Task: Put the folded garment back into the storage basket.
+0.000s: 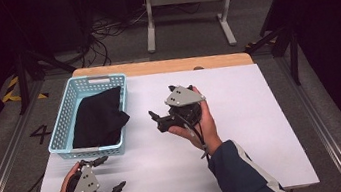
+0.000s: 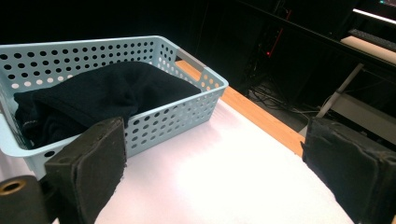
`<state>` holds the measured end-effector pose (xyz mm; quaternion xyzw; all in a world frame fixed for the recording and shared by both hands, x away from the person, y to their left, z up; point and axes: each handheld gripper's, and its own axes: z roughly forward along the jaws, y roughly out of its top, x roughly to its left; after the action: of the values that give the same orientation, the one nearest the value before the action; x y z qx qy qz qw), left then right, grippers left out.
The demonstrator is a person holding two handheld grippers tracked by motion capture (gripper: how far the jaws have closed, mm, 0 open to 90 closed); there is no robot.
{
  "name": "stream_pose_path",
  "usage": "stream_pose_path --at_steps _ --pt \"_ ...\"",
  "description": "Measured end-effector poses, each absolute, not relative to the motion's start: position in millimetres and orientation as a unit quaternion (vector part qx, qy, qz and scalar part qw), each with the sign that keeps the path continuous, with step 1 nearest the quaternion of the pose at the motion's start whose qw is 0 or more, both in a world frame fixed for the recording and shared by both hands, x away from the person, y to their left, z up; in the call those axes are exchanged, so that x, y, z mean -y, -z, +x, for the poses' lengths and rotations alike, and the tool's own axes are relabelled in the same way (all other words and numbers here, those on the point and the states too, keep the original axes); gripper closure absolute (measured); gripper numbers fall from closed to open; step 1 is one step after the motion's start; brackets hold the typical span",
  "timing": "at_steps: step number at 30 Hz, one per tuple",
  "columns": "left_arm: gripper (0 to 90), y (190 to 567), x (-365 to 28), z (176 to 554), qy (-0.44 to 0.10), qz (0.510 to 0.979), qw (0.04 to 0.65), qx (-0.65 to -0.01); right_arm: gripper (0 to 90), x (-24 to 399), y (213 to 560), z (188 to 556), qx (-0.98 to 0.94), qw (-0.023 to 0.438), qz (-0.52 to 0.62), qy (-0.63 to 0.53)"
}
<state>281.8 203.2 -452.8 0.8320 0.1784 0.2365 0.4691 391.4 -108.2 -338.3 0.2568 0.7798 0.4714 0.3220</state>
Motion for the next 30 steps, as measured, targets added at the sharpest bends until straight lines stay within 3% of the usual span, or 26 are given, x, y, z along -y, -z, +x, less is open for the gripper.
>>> stream_pose_path --at_steps 30 --pt "10.4 453.1 -203.0 281.8 -0.238 0.833 0.467 -0.179 7.5 130.9 337.2 378.4 -0.781 0.347 0.248 -0.457"
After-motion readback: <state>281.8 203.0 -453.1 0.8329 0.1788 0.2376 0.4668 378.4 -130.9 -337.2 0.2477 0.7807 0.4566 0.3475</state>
